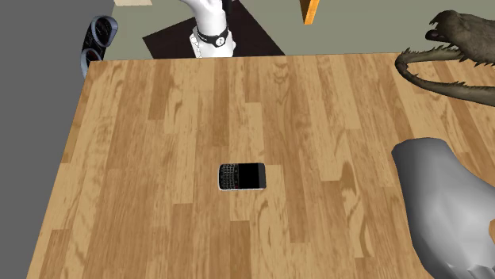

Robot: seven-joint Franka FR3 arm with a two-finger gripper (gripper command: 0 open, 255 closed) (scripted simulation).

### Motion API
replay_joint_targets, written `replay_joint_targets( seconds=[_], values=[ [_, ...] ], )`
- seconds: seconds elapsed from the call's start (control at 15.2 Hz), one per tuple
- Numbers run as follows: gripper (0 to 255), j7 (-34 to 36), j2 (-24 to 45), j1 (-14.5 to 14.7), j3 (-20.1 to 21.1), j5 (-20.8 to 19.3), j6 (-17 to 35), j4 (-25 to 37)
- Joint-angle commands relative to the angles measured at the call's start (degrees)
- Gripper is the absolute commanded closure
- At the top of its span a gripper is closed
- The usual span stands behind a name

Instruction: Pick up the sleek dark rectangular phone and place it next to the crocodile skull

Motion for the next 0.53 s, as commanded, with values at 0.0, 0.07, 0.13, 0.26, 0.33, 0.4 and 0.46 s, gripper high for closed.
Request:
replay_joint_targets(
  seconds=[0.0, 0.07, 0.13, 0.26, 0.33, 0.4, 0.46],
  values=[
    [0, 0.00, 0.00, 0.00, 0.00, 0.00, 0.00, 0.00],
    [0, -2.36, 0.94, 0.07, -1.44, -0.67, 1.28, -0.15],
    [0, -4.70, 2.00, 0.17, -2.87, -1.31, 2.56, -0.20],
    [0, -9.37, 4.44, 0.40, -5.69, -2.38, 5.14, 0.03],
    [0, -11.69, 5.81, 0.55, -7.08, -2.82, 6.41, 0.30],
    [0, -14.02, 7.28, 0.73, -8.46, -3.19, 7.67, 0.67],
    [0, -16.35, 8.85, 0.93, -9.82, -3.46, 8.92, 1.14]
  ],
)
